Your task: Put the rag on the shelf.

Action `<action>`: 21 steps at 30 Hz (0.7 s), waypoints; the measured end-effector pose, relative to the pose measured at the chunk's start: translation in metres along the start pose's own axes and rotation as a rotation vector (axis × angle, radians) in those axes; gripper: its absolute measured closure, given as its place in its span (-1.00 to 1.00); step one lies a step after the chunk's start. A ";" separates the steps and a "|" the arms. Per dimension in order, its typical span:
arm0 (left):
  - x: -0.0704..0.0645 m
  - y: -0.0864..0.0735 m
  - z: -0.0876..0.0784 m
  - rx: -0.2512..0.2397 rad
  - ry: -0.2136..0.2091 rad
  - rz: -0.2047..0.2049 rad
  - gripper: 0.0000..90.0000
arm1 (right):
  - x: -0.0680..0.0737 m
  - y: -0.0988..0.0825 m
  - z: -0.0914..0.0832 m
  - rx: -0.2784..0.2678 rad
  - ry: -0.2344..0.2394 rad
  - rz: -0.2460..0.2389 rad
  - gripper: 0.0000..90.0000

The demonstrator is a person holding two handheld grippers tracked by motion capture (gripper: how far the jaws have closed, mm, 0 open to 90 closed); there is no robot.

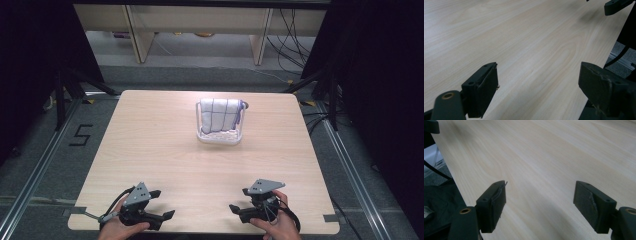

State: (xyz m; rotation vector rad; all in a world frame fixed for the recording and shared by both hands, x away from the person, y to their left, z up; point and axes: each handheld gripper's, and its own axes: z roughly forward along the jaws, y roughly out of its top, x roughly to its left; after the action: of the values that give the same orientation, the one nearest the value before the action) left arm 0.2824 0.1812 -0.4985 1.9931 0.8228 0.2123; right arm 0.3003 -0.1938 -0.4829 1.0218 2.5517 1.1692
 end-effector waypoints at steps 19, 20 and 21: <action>-0.006 -0.012 -0.005 0.048 0.013 0.021 -0.66 | 0.012 -0.030 -0.012 0.068 -0.058 0.045 -0.56; -0.006 -0.012 -0.006 0.057 0.005 0.018 -0.66 | 0.013 -0.030 -0.013 0.075 -0.064 0.045 -0.57; -0.005 -0.012 -0.006 0.060 0.008 0.023 -0.66 | 0.012 -0.032 -0.012 0.067 -0.068 0.031 -0.57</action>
State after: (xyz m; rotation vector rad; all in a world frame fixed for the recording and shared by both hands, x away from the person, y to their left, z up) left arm 0.2706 0.1865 -0.5045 2.0596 0.8200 0.2117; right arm 0.2697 -0.2077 -0.4961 1.1000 2.5463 1.0440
